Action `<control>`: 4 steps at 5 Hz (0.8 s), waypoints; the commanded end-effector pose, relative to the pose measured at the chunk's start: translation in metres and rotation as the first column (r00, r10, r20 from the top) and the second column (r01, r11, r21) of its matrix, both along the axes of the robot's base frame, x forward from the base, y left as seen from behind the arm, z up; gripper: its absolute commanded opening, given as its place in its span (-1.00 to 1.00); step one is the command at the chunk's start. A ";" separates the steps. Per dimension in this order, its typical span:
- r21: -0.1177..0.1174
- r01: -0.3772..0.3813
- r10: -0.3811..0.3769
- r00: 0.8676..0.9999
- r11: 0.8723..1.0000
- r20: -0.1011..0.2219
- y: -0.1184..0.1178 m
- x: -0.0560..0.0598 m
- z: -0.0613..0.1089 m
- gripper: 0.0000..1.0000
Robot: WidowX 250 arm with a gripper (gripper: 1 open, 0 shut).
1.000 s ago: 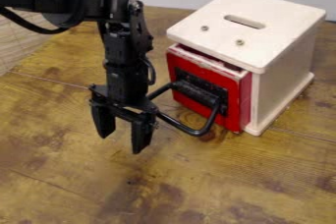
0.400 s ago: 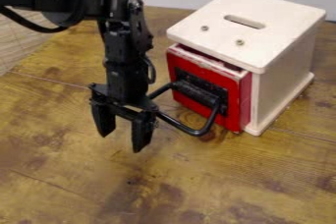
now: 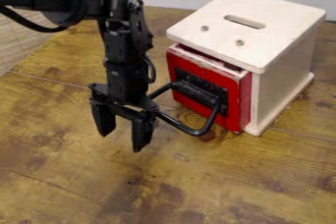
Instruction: Close the drawer
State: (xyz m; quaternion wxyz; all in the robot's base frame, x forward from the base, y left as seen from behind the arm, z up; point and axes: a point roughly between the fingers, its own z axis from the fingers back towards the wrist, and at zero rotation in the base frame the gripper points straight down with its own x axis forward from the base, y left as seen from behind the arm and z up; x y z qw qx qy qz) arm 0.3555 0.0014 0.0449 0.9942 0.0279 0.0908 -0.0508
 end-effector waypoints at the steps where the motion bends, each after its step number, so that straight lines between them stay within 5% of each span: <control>1: 0.001 -0.014 0.014 0.994 1.000 0.113 0.006 0.009 0.037 1.00; 4: 0.000 -0.020 0.020 0.993 1.000 0.120 0.005 0.011 0.036 1.00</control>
